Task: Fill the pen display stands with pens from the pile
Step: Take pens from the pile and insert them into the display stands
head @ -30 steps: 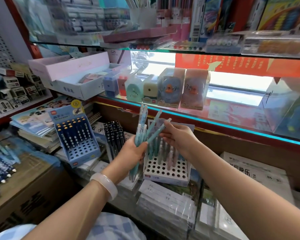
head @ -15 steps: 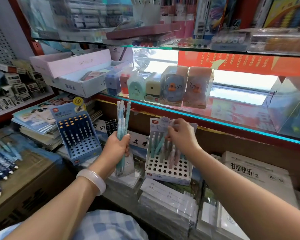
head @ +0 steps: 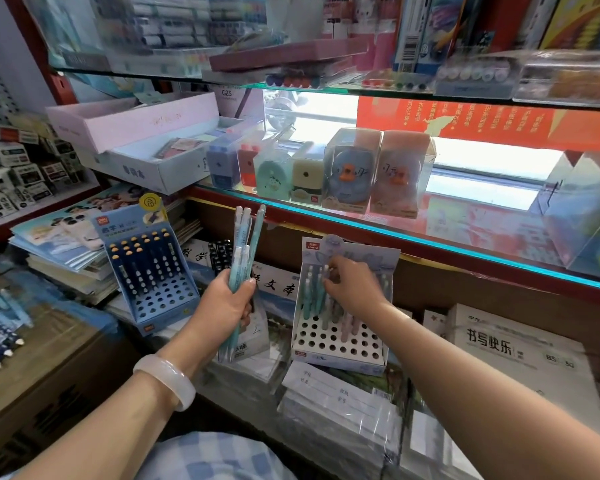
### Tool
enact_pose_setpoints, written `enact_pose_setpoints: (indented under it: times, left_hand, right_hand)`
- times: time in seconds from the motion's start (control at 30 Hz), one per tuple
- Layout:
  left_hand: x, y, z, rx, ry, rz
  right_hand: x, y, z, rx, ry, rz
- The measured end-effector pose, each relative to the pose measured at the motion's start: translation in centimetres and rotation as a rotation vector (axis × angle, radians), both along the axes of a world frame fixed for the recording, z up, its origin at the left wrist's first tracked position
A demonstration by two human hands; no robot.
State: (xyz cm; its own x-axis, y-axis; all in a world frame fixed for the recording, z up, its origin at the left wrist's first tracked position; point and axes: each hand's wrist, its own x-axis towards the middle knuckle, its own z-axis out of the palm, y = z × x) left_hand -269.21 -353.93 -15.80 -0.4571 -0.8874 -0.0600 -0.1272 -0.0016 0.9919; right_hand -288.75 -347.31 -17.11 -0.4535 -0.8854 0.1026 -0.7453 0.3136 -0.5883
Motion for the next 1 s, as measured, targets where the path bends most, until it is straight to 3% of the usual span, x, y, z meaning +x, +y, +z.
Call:
enact_pose_setpoints:
  times: [0.23,0.57,0.8,0.9,1.0]
  left_hand:
    - [-0.1,-0.4,-0.3,-0.001,-0.008,0.004]
    - [-0.2,0.2,-0.4,0.014,-0.011,-0.007]
    - [-0.4,0.5,-0.3,-0.014,-0.043,-0.038]
    - [-0.2,0.5,-0.1,-0.020,-0.081,-0.067]
    - [0.0,0.6,-0.1,0.034,-0.089,-0.163]
  right_hand:
    - [-0.3,-0.5,0.5,0.053,0.105,0.033]
    - [0.2,-0.6,0.2,0.091,0.038,0.000]
    - [0.5,-0.8,-0.2,0.108,0.123,-0.039]
    - [0.5,-1.0,0.4,-0.038,-0.033,-0.074]
    - [1.0,-1.5,2.7,-0.212,-0.434,-0.083]
